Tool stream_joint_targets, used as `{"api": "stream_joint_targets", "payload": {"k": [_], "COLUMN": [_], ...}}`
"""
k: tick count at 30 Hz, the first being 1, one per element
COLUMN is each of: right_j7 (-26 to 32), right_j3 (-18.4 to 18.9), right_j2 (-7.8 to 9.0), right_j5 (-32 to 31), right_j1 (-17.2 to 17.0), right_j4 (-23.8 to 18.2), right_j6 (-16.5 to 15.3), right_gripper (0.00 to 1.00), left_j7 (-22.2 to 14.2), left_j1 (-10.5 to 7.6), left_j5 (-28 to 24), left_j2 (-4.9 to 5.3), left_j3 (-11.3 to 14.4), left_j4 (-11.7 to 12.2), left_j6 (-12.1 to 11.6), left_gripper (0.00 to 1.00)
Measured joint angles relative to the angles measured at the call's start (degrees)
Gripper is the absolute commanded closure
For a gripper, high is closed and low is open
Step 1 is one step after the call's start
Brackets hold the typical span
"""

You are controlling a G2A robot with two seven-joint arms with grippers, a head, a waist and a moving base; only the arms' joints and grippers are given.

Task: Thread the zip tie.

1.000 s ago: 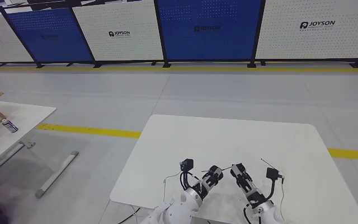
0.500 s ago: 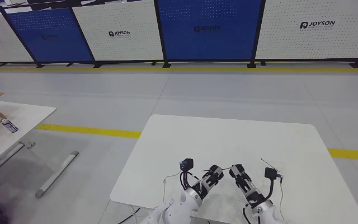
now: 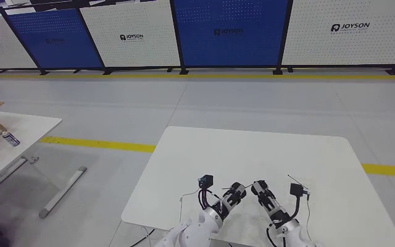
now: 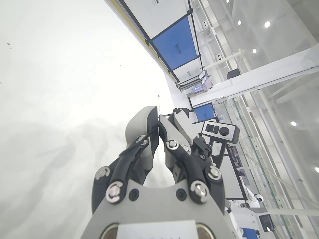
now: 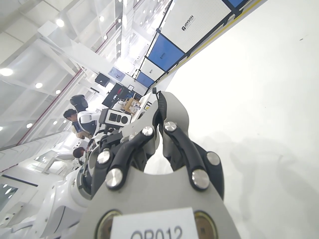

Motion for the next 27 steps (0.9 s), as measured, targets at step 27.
{"api": "stream_joint_targets", "payload": {"k": [27], "right_j7": [-2.5], "right_j3": [-0.3], "right_j2": [-0.8], "right_j5": [-2.7], "right_j1": [0.2], "right_j4": [0.7], "right_j6": [3.6], "right_gripper": [1.0], "left_j7": [-0.1], "left_j1": [0.43], "left_j5": [-2.8], "left_j2": [0.25], "left_j3": [-2.5], "left_j4": [0.0], "left_j6": [-1.1], "left_gripper": [0.76]}}
